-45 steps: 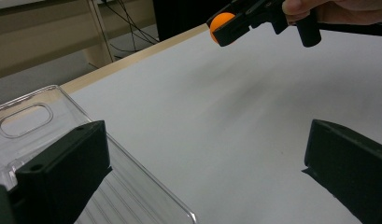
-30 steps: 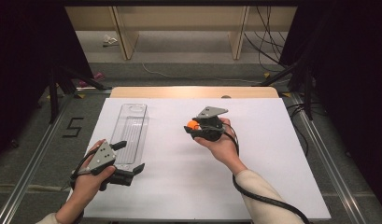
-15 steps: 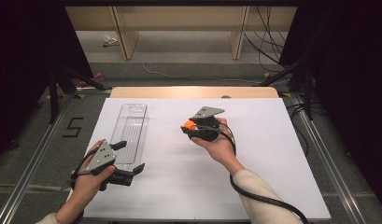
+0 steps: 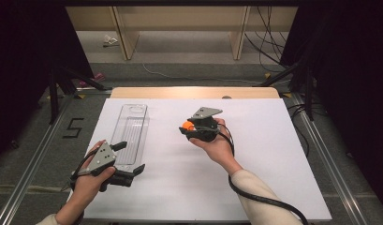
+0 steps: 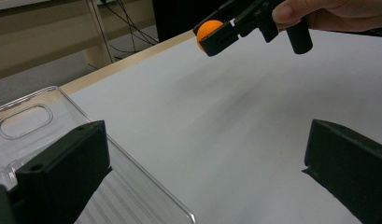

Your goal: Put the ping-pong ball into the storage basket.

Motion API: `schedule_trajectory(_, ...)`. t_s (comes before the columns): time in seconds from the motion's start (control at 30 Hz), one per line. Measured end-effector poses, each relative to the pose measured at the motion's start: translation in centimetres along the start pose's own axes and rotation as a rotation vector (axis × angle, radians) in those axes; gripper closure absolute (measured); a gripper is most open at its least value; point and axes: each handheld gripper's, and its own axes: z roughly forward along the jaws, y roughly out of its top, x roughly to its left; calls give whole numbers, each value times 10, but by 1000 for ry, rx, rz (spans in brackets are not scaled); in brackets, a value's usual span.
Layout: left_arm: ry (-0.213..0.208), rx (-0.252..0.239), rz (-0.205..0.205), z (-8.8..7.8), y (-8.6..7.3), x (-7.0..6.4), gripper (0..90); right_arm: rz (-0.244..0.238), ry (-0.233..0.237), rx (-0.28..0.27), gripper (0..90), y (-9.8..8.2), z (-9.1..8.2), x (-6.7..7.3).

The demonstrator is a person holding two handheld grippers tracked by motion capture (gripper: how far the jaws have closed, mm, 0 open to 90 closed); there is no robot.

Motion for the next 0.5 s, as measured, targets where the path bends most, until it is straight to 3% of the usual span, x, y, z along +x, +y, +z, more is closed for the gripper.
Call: schedule_trajectory(0.5, -1, -1, 1, 0, 0, 0, 0, -6, 11, 1, 514, 3, 5, 5)
